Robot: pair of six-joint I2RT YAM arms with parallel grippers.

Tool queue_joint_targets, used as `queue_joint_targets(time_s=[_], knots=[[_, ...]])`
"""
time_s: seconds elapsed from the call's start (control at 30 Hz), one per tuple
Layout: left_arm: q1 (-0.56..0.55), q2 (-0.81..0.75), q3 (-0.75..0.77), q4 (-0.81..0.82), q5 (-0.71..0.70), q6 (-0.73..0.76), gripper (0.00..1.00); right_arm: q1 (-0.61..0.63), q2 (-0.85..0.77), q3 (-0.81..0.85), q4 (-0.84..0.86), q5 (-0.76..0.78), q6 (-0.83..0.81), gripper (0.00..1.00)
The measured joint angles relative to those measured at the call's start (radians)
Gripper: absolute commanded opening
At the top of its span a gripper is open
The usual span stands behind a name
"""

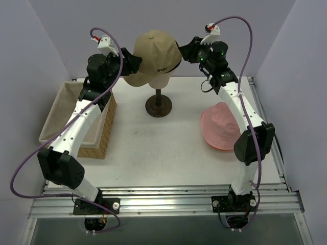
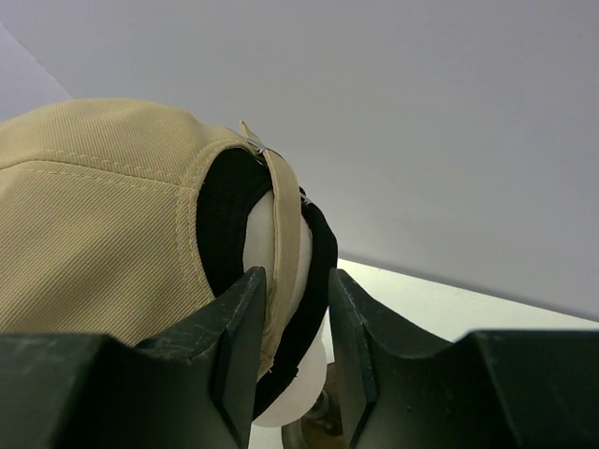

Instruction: Stack the hats

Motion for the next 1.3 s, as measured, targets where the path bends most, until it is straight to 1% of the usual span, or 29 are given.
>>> queue_joint_targets(time_s=[0.1,0.33,0.7,0.93,1.13,1.3], knots=[[0.000,0.000,0.000,0.000,0.000,0.000,0.70,0.008,0.008,0.000,-0.003,0.026,0.000,0.27],[0.000,0.004,0.000,0.000,0.000,0.000,0.70,0.009,0.037,0.001,0.004,0.071,0.000,0.26],[0.000,0.017,0.000,0.000,0.000,0.000,0.70,0.016,0.064,0.038,-0.005,0.095,-0.009,0.26],[-0.006,0.016,-0.006,0.011,0.000,-0.001,0.70,0.014,0.136,0.140,-0.032,0.082,-0.031,0.29],[-0.019,0.003,-0.065,0.051,0.001,-0.013,0.70,0.008,0.187,0.224,-0.068,0.047,-0.069,0.31],[-0.026,-0.012,-0.100,0.053,0.001,-0.017,0.70,0.004,0.213,0.282,-0.106,0.021,-0.099,0.36]])
